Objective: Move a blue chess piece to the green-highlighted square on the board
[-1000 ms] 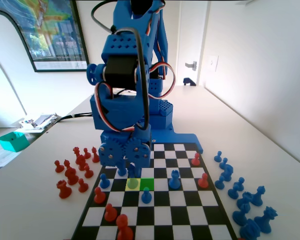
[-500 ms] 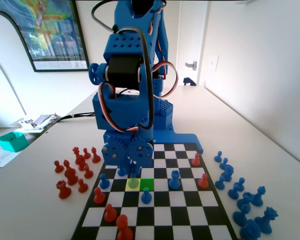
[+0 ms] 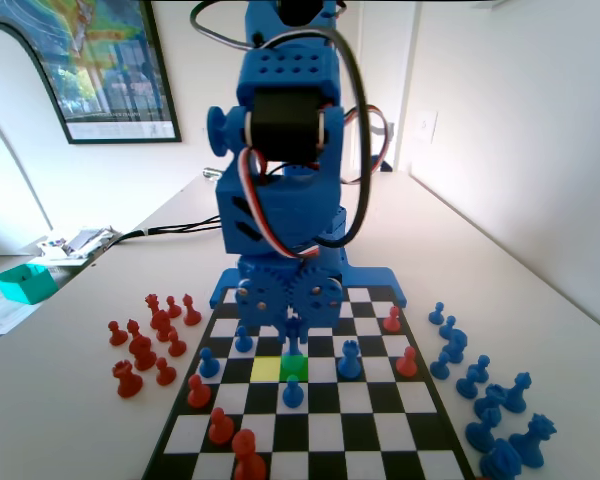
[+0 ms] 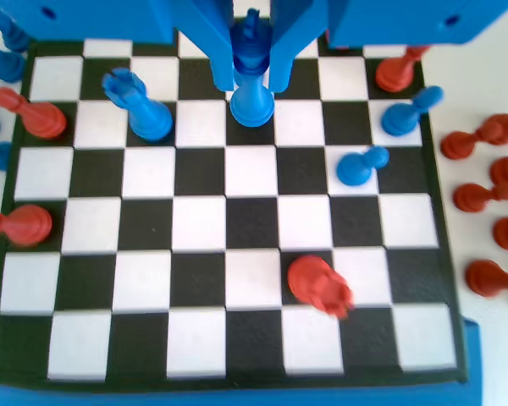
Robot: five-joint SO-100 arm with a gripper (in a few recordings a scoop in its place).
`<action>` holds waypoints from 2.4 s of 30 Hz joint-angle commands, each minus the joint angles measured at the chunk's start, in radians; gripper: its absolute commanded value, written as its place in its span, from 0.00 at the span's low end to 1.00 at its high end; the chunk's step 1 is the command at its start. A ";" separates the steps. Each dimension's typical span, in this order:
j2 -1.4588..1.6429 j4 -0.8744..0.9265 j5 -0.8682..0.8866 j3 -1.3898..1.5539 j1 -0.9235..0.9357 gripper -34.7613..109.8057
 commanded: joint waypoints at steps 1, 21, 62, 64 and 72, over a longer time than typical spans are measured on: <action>0.072 -0.040 -0.002 0.015 -0.002 0.25; 0.057 -0.058 -0.023 0.048 -0.006 0.33; 1.259 0.660 -0.106 0.100 -0.072 0.25; 1.321 0.701 -0.110 0.094 -0.081 0.25; 1.566 0.673 -0.150 0.206 -0.078 0.25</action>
